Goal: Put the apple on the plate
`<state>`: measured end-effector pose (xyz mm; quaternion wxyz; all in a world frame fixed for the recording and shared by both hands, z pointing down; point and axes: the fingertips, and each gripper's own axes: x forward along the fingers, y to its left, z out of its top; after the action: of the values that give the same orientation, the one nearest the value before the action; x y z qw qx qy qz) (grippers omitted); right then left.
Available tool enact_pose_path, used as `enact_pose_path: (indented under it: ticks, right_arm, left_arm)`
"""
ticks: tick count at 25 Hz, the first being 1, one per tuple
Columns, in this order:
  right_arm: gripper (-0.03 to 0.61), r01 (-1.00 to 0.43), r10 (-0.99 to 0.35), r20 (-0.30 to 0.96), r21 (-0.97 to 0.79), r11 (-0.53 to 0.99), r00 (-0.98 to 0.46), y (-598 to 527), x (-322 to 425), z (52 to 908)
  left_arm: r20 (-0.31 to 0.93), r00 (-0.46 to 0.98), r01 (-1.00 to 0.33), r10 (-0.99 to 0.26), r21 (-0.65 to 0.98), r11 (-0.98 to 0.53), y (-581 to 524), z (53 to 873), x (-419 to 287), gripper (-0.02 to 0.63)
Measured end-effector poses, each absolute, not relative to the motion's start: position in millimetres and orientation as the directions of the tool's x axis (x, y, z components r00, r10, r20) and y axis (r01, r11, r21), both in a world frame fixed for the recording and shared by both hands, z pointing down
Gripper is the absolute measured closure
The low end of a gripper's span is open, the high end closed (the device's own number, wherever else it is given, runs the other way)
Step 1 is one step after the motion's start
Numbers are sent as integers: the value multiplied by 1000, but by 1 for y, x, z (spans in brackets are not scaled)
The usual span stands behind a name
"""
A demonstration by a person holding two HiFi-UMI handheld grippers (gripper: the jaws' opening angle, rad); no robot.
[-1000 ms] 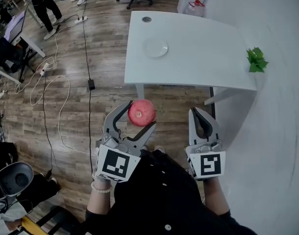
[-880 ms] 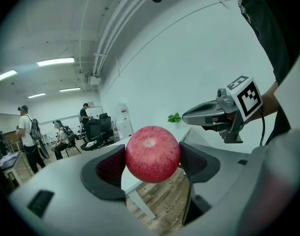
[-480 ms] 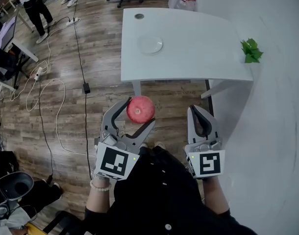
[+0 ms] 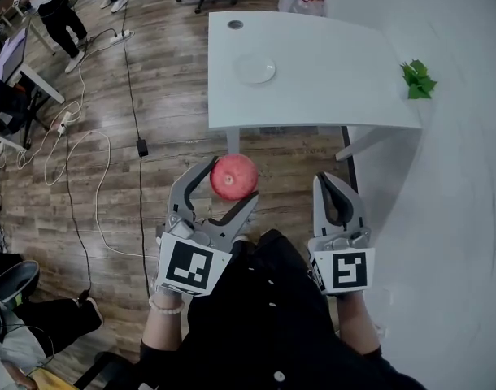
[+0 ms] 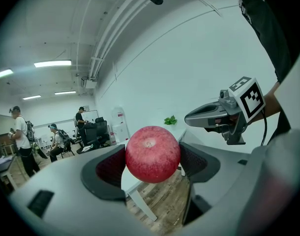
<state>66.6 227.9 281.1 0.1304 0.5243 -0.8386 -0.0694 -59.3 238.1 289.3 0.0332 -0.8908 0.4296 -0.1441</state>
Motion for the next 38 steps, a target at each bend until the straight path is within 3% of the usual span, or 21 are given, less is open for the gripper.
enact_pose_path:
  ticks: [18,38]
  right_arm:
    - [537,-827,-870,148,270,493,-470,208,40,286]
    - [537,-792,-825,154,231,565,-544,95,56,299]
  left_arm:
    - [217,534,-801,-817,-181,-571,228,293,-90,258]
    - [249,466,-837,-849,-187,-514,128,300,-70,258]
